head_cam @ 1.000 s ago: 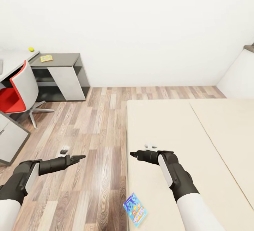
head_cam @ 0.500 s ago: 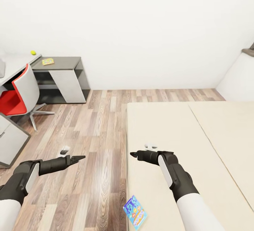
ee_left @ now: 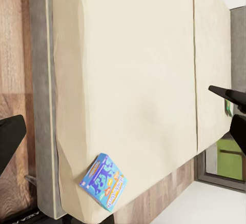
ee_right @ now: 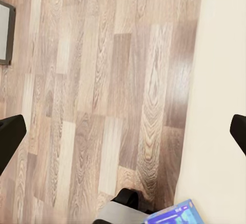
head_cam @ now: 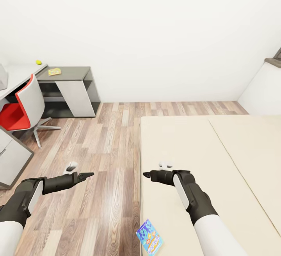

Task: Put all the toys in the child's room - the three board games (two on the bed and one on the table), the two jigsaw puzzles on the table, and the tennis ball on the table - inside the toy box on the table in the child's room.

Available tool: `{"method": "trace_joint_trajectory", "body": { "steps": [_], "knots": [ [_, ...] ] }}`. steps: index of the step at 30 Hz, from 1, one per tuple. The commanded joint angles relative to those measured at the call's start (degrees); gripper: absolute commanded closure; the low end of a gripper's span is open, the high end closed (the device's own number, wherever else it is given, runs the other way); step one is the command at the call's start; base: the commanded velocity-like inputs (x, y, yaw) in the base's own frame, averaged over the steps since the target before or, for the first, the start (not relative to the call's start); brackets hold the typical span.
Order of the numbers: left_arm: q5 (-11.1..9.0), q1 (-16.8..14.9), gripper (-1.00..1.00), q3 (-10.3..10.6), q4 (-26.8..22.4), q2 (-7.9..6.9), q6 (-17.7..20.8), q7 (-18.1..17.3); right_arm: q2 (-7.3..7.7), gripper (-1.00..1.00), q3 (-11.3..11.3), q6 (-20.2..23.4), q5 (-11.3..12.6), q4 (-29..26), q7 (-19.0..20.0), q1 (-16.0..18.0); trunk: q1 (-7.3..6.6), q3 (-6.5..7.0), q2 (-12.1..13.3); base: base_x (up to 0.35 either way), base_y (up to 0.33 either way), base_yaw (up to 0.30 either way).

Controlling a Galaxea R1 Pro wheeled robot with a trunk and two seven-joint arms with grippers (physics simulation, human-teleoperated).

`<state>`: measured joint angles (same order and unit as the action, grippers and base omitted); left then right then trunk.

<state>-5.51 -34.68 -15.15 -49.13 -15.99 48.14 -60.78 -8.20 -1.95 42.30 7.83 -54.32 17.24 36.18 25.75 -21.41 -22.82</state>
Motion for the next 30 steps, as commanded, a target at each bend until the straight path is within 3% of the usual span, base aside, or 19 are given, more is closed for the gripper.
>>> {"method": "trace_joint_trajectory", "body": {
  "steps": [1, 10, 30],
  "knots": [
    [-0.20, -0.03, -1.00, -0.03, 0.00, -0.01, 0.38, -0.05, -0.02, -1.00, -0.02, 0.33, 0.41, 0.10, -0.18, 0.03, 0.03, 0.00, -0.10, 0.000, 0.000, 0.000],
    [-0.20, -0.03, -1.00, -0.05, 0.00, -0.01, 0.35, -0.01, -0.05, -1.00, -0.07, -1.78, 0.37, 0.43, -0.19, 0.03, 0.03, 0.85, -0.10, 0.000, 0.000, 0.000],
    [-0.20, -0.07, -1.00, -0.05, 0.00, 0.00, 0.29, 0.04, -0.06, -1.00, -0.07, -2.22, 0.36, 0.44, -0.19, 0.03, 0.03, 2.74, -0.10, 0.000, 0.000, 0.000]
  ]
}}
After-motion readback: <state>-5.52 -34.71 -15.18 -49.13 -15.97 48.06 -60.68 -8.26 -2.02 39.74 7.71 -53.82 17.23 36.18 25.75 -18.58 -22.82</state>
